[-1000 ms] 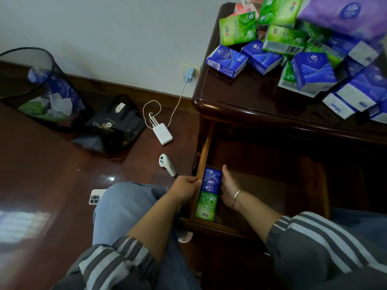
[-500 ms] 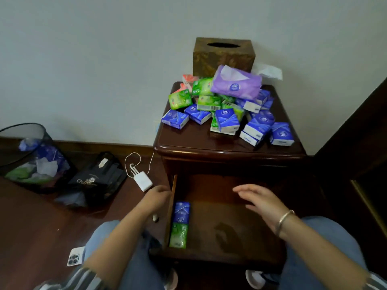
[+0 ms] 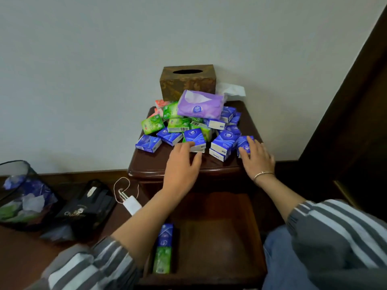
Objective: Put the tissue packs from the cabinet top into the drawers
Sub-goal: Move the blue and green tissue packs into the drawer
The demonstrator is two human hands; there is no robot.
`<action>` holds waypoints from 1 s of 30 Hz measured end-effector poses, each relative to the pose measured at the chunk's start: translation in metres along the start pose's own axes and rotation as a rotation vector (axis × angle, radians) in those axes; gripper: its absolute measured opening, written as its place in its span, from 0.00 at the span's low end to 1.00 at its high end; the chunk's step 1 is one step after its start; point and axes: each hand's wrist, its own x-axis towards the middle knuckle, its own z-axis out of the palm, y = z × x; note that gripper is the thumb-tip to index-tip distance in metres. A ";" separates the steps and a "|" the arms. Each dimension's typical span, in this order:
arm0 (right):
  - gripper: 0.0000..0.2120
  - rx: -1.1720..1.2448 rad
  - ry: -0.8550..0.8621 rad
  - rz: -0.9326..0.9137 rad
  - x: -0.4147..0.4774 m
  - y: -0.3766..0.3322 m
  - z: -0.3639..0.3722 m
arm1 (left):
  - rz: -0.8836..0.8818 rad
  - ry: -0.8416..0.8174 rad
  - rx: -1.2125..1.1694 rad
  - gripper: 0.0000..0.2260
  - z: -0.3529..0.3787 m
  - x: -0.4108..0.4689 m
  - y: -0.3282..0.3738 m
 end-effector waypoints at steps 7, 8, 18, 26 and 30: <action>0.25 -0.086 0.197 -0.050 -0.006 0.004 0.019 | 0.216 -0.012 0.344 0.24 0.053 0.039 0.035; 0.25 -0.094 0.207 -0.056 -0.006 0.004 0.020 | 0.200 -0.033 0.433 0.25 0.059 0.045 0.038; 0.24 -0.158 0.250 -0.066 -0.004 0.006 0.026 | 0.099 -0.318 0.741 0.29 0.075 0.079 0.043; 0.24 -0.142 0.244 -0.074 -0.005 0.006 0.026 | 0.061 -0.388 0.819 0.28 0.091 0.076 0.051; 0.24 -0.045 0.187 -0.050 -0.002 0.006 0.021 | 0.164 -0.172 0.780 0.27 0.083 0.058 0.048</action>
